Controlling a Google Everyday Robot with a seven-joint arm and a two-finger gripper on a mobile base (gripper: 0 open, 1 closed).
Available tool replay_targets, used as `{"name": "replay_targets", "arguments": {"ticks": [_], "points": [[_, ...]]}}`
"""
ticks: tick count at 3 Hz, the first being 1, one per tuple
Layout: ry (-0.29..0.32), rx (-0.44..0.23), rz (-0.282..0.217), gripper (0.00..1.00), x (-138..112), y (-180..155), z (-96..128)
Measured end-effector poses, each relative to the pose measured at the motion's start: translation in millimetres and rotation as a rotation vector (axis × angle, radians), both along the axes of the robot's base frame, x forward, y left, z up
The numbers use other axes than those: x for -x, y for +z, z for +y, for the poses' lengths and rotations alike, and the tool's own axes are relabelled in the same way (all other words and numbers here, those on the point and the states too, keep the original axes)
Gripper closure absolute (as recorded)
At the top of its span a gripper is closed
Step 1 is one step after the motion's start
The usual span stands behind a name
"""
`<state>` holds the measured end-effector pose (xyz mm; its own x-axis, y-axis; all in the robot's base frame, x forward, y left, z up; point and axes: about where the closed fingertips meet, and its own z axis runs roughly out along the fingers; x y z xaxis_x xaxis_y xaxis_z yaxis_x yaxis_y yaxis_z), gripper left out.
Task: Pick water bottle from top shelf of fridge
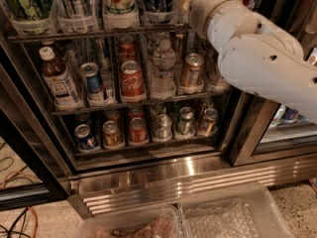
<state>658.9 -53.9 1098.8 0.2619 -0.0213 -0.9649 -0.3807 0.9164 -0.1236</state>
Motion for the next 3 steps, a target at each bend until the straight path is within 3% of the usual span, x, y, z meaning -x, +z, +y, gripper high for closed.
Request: {"name": "replay_targets", "arguments": {"ticks": [2, 3], "points": [[0.026, 0.021, -0.023, 1.0, 10, 18, 6], [0.034, 0.038, -0.034, 1.0, 28, 28, 1]]}}
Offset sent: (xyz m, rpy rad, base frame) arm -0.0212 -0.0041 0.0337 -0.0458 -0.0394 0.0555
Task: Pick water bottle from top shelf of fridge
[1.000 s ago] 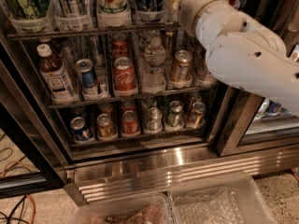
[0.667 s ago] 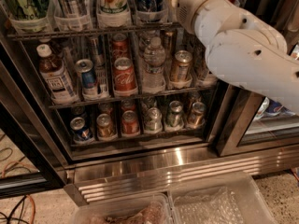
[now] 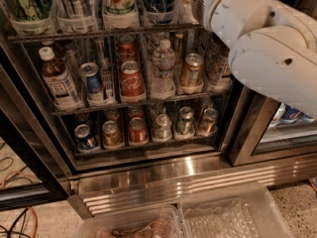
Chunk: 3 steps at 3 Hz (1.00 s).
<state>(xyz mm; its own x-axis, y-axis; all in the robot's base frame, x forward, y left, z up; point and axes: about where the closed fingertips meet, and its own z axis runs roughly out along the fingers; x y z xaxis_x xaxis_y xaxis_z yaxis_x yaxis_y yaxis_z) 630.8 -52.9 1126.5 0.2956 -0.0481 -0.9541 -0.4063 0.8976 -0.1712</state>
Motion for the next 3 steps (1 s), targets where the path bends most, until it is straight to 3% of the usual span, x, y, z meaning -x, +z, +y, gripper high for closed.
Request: {"name": "replay_targets", "arguments": {"ticks": [1, 2, 3], "points": [[0.003, 0.014, -0.004, 1.0, 18, 6, -9], [0.005, 0.037, 0.026, 1.0, 41, -2, -16], [0.034, 0.105, 0.111, 1.0, 67, -45, -5]]}}
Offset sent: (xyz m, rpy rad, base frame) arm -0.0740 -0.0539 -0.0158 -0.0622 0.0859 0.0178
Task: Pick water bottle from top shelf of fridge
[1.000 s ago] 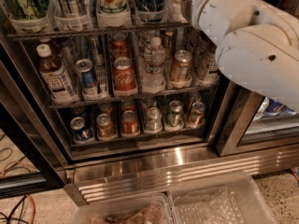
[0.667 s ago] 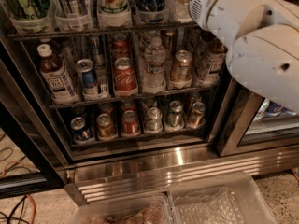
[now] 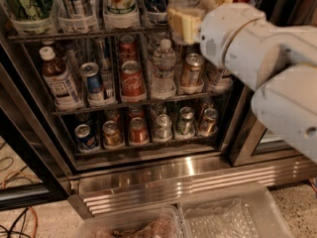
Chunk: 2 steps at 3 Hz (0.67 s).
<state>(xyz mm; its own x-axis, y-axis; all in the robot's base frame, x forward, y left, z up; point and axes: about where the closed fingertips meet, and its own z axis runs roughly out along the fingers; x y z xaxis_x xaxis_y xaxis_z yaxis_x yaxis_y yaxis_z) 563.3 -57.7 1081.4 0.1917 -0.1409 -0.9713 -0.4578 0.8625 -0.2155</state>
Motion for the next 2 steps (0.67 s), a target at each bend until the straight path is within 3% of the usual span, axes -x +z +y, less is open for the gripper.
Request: {"name": "replay_targets", "arguments": {"ticks": [1, 2], "points": [[0.04, 0.028, 0.061, 1.0, 21, -31, 7], [0.074, 0.001, 0.108, 1.0, 35, -42, 5]]}}
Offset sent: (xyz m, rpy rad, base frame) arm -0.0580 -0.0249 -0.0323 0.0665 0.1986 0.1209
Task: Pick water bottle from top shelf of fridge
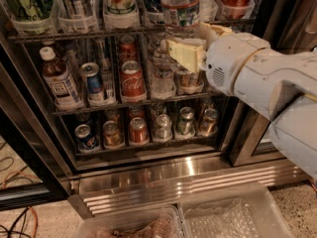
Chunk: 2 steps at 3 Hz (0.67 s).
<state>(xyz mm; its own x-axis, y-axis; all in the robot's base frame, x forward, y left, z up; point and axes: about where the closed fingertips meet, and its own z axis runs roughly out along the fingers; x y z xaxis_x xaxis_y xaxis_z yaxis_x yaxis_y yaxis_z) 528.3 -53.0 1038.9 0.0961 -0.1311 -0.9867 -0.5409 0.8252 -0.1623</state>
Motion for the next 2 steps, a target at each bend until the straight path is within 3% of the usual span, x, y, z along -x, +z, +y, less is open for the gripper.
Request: {"name": "replay_targets", "arguments": {"ticks": [2], "points": [[0.03, -0.049, 0.055, 1.0, 16.0, -2.0, -11.8]]}}
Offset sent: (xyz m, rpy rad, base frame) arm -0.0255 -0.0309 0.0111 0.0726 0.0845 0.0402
